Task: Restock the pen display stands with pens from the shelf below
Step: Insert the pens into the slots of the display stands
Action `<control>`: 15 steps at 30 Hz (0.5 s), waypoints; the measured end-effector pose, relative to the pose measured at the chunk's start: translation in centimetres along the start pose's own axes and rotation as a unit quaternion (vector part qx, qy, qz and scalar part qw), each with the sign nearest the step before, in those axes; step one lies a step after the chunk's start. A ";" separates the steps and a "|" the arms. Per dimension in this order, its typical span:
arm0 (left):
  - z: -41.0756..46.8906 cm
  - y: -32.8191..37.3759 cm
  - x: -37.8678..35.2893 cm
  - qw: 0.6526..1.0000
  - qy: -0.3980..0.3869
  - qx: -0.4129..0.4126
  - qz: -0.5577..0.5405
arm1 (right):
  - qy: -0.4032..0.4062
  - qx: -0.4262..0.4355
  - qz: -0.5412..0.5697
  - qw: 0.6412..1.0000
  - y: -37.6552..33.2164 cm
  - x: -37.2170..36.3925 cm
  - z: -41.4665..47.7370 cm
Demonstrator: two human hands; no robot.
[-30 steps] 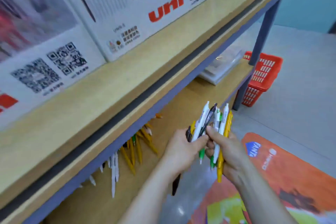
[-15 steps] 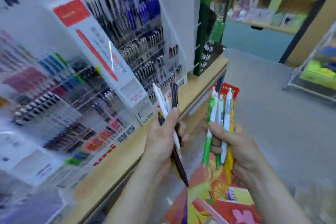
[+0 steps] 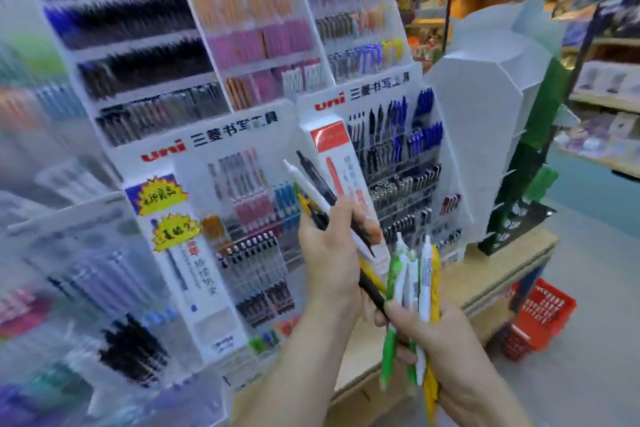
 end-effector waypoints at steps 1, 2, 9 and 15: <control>0.6 0.5 0.8 1.000 0.007 0.010 -0.002 | 0.003 0.019 -0.004 1.000 0.1 -1.1 0.7; 1.2 0.9 1.7 1.000 0.009 0.018 -0.005 | 0.004 0.039 -0.015 0.999 0.4 -2.1 1.5; 5.2 4.9 7.1 0.999 -0.040 0.010 -0.035 | -0.029 0.022 -0.063 0.997 1.9 -8.8 5.1; 9.3 9.0 10.3 0.962 -0.124 -0.054 0.239 | -0.130 -0.009 -0.083 0.988 1.0 -10.8 7.4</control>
Point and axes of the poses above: each hand's wrist, its own z-axis towards the middle knuckle, its own x-axis out of the back of the hand, y = z × x, the point moved 3 cm from there along z, towards the middle knuckle, and after that the axes turned 3 degrees about z, right-handed, at the moved point
